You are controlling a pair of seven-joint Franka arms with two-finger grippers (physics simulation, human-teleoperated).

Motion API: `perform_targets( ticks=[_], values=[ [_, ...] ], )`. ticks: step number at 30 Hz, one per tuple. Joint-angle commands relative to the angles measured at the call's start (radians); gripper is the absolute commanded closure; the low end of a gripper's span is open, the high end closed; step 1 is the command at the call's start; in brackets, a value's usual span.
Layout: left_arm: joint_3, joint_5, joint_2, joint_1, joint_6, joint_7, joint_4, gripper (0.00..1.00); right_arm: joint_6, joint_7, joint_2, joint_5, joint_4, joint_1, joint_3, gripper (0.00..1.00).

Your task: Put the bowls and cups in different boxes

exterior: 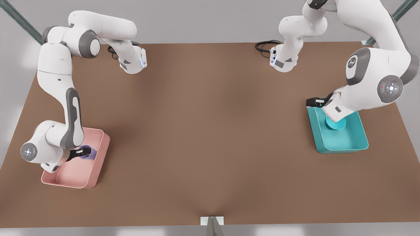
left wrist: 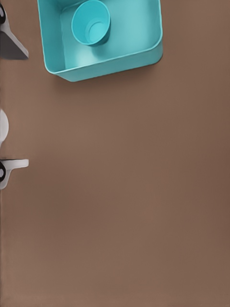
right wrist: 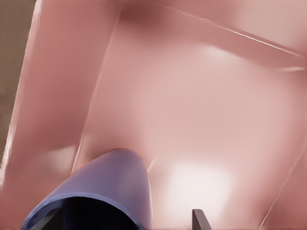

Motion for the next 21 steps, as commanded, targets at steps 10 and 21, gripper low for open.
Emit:
perform_targets(
  ticks=[10, 21],
  values=[
    [-0.017, -0.009, -0.001, -0.007, -0.019, -0.035, 0.01, 0.0, -0.537, 0.502, -0.403, 0.014, 0.01, 0.193, 0.002, 0.0],
    [-0.029, 0.004, -0.003, -0.002, -0.022, -0.035, 0.01, 0.0, -0.517, 0.502, -0.622, 0.009, -0.133, 0.205, 0.008, 0.0]
  ],
)
